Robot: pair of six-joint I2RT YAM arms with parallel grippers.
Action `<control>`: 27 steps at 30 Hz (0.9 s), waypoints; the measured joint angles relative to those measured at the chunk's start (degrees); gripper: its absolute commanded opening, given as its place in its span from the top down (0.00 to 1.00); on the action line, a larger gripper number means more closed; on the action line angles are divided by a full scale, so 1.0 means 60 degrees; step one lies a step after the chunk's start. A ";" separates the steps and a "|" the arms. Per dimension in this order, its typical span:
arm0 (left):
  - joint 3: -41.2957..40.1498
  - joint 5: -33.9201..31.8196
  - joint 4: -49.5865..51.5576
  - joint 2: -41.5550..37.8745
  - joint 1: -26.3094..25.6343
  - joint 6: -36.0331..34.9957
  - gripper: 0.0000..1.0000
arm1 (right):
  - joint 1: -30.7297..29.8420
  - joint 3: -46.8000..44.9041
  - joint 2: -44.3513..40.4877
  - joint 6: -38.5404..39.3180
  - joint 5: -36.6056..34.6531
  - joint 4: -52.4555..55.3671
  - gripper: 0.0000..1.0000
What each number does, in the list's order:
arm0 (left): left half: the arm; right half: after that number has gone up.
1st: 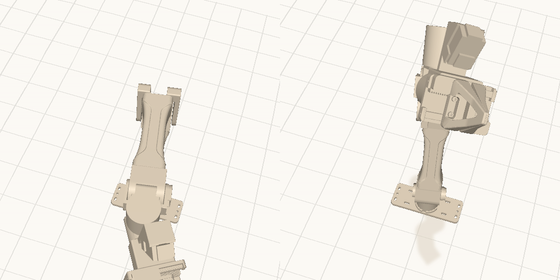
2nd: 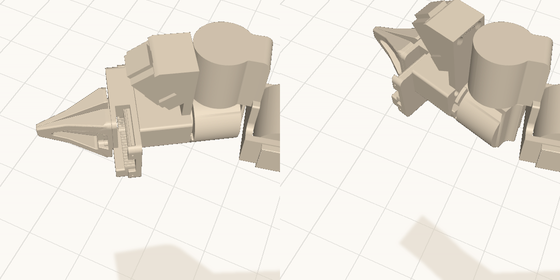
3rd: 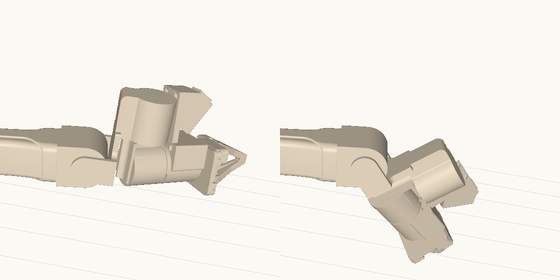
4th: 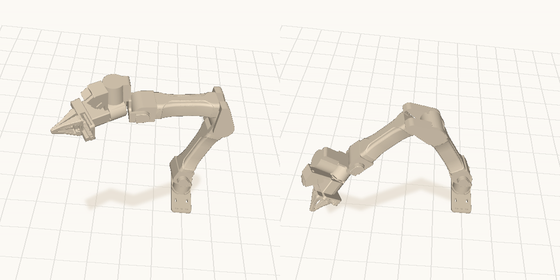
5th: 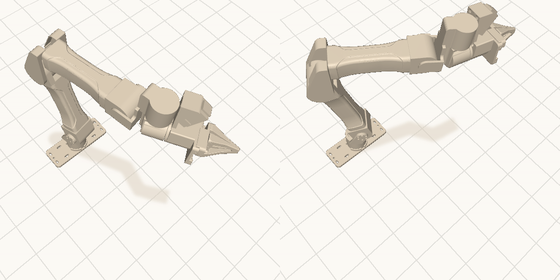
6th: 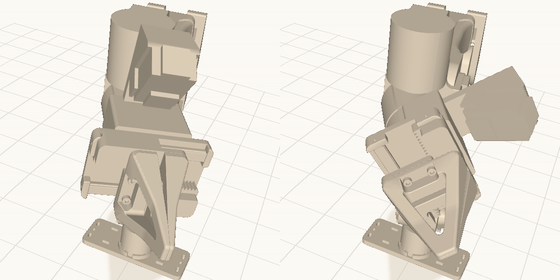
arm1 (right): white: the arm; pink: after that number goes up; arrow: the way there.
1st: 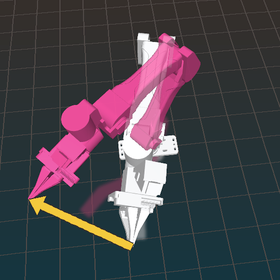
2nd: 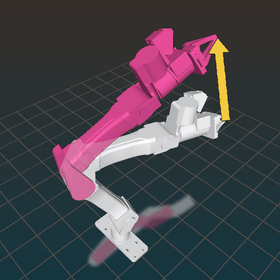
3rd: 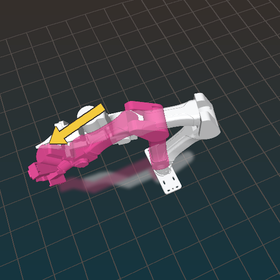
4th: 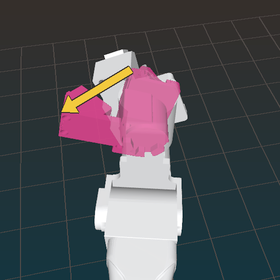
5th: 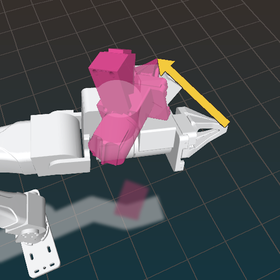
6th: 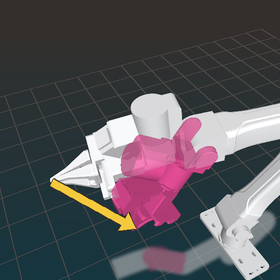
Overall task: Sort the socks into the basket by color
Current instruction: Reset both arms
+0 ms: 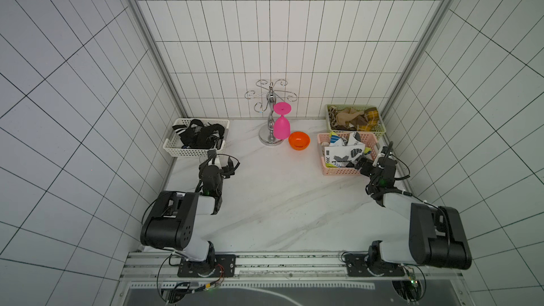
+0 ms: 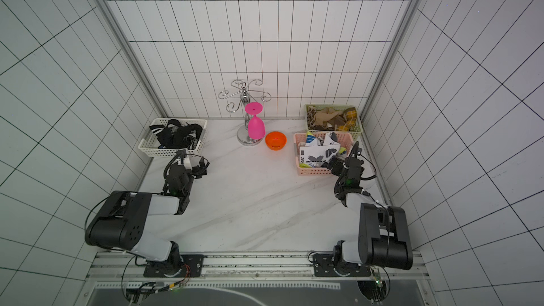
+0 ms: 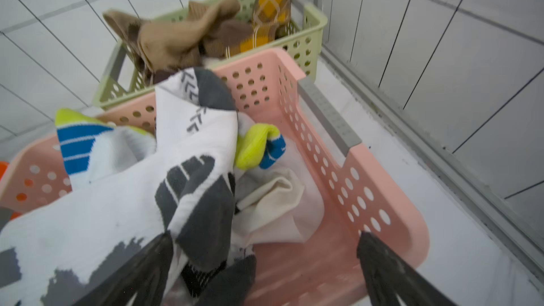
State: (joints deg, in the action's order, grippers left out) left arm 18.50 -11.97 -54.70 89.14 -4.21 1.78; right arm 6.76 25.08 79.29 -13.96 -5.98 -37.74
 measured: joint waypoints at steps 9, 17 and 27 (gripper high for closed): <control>0.0135 -0.0149 -0.0208 0.0102 -0.0055 -0.0102 0.02 | 0.0026 -0.1395 0.0386 0.0794 -0.0040 -0.3432 0.01; 0.0149 -0.0237 -0.0058 0.0084 -0.0076 -0.0098 0.02 | -0.0073 -0.1475 0.0557 0.1271 0.0382 -0.4248 0.00; 0.0222 -0.0259 0.0098 0.0084 -0.0124 -0.0127 0.03 | -0.0576 -0.1610 0.1585 0.1832 0.0295 -0.5286 0.01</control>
State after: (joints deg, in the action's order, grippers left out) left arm 19.84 -13.52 -54.11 89.65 -4.95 1.02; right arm 3.31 15.42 88.79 -2.96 -4.21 -69.45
